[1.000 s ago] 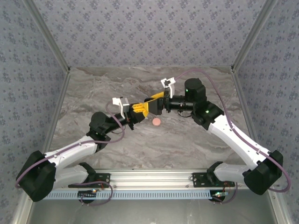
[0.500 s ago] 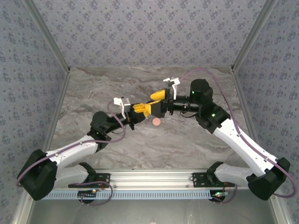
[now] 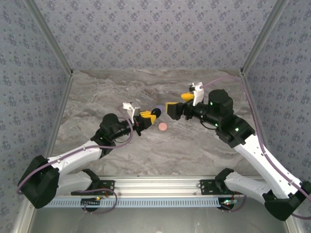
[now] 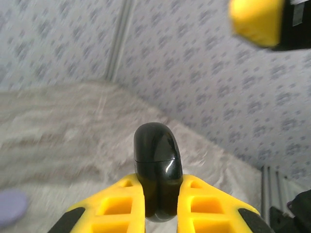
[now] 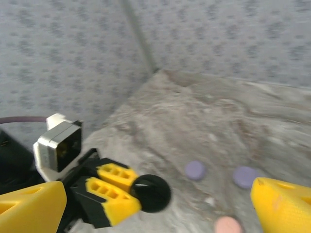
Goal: Insert wireless bluetooth earbuds into charging case
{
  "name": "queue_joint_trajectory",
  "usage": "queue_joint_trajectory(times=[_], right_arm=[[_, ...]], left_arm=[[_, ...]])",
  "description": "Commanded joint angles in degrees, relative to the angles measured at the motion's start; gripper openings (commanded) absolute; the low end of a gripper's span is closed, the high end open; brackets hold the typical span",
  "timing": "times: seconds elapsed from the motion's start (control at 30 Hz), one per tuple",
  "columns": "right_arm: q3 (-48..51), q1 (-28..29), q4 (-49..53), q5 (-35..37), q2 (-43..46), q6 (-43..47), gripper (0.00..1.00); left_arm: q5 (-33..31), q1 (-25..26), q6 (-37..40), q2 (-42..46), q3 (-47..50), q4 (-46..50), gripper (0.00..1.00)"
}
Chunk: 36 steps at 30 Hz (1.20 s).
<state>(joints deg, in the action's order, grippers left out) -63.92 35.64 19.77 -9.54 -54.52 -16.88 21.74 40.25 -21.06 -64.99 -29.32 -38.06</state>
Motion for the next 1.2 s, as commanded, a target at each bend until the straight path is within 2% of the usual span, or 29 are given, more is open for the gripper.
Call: queue_joint_trajectory(times=[0.0,0.23,0.43,0.6,0.7,0.8,0.9,1.03,1.17], right_arm=[[3.4,-1.6,7.9,10.4,1.1,0.4,1.00],[10.3,-4.6,10.2,10.3,1.7,-4.1,1.00],[10.9,-6.7,11.8,10.1,0.8,-5.3,1.00],[10.6,-8.0,12.6,9.5,0.3,-5.3,1.00],[10.6,-8.8,12.9,9.1,0.3,-5.1,1.00],[10.0,-10.1,13.2,6.2,0.0,-3.8,1.00],[9.4,-12.2,14.4,5.8,-0.4,-2.5,1.00],[10.2,-15.9,15.9,6.7,0.2,0.7,1.00],[12.8,-20.2,12.3,10.0,1.6,4.2,1.00]], left_arm=[[-6.2,-0.2,-2.2,0.0,0.6,12.0,0.00],[-5.0,-1.7,-9.5,-4.7,3.1,19.4,0.00],[-1.0,-1.8,-12.5,-11.5,1.2,23.4,0.00],[-2.2,-1.8,-14.5,-15.3,1.2,24.0,0.01],[-3.0,-2.2,-14.8,-17.0,0.8,25.0,0.13],[-3.9,-2.7,-13.5,-17.3,-0.1,27.4,0.41],[-5.6,-3.2,-11.9,-15.7,-1.2,30.8,0.58],[-8.5,-5.2,-9.0,-10.1,-2.5,34.5,0.72],[-12.6,-8.6,-5.2,-3.7,-5.0,38.7,0.82]])
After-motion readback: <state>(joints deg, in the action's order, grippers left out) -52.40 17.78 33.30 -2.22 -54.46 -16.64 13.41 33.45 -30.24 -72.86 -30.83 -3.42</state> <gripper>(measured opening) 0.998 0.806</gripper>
